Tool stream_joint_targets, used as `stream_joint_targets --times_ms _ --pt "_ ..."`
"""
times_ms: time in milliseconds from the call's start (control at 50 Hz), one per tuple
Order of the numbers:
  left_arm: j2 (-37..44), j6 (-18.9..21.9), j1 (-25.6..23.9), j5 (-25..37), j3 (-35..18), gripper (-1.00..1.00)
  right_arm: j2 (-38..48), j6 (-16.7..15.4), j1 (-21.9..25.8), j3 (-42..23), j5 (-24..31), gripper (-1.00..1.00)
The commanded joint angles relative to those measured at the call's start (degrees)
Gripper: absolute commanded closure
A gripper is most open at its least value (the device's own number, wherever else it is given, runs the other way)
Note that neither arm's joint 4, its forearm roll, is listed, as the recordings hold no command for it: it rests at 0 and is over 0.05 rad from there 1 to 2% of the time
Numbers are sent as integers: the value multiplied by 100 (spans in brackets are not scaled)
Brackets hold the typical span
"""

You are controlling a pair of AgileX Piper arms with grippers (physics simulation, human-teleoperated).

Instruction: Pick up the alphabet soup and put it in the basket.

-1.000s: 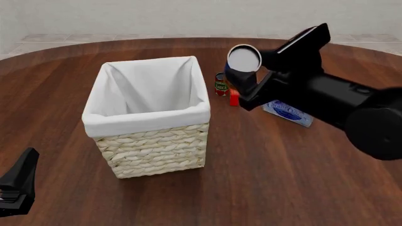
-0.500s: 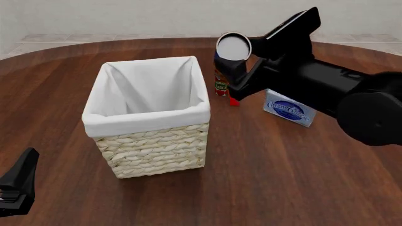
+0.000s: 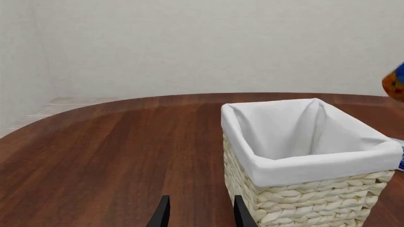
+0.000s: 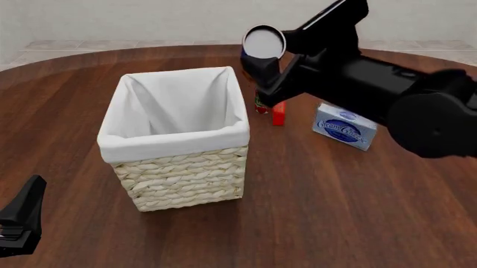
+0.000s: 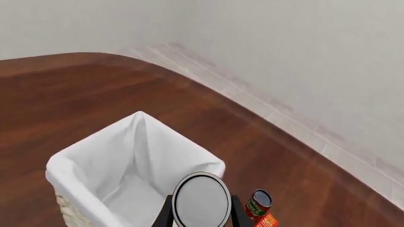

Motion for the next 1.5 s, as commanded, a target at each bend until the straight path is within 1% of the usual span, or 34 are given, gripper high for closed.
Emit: stream_joint_targets --times_ms 20,480,1080,1280,1340,1500 --pt "0 0 0 0 0 -100 67 182 73 -245 -41 100" --pt "0 0 0 0 0 -100 363 299 265 -543 -113 100" --pt "0 0 0 0 0 -100 864 489 581 -1210 24 100" --pt "0 0 0 0 0 -100 1001 485 648 -1393 109 100" --pt "0 0 0 0 0 -100 1076 590 674 -1469 140 100" --pt "0 0 0 0 0 -100 1213 644 733 -1510 116 100"
